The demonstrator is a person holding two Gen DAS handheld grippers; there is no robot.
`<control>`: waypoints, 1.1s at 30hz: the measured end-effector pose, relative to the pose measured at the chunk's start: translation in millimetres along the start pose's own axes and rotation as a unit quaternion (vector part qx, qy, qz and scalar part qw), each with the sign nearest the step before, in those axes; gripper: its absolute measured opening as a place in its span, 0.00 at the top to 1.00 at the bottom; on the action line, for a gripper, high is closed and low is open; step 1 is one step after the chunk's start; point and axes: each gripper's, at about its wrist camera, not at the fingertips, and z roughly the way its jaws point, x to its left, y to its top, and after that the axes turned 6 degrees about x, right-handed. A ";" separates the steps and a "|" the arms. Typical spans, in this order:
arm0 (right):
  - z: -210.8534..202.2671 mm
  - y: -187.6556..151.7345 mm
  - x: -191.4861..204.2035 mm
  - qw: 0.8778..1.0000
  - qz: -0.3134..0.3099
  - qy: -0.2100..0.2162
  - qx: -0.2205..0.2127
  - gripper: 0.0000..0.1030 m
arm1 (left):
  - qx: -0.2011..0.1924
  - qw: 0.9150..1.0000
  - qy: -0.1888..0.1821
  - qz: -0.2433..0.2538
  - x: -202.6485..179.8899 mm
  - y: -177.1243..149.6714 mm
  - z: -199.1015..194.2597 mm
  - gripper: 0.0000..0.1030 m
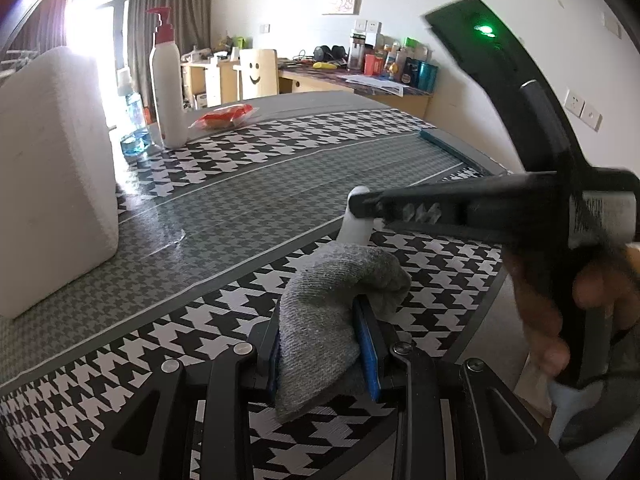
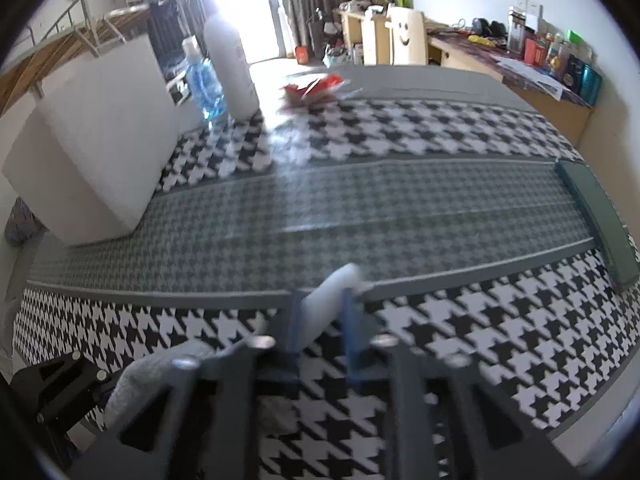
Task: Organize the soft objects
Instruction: 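Close the right gripper on the white tissue strip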
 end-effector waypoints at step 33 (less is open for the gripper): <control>-36.4 -9.2 -24.2 0.999 -0.030 -0.003 -0.038 0.48 | -0.015 0.999 0.023 -0.029 9.0 1.0 -17.2 0.76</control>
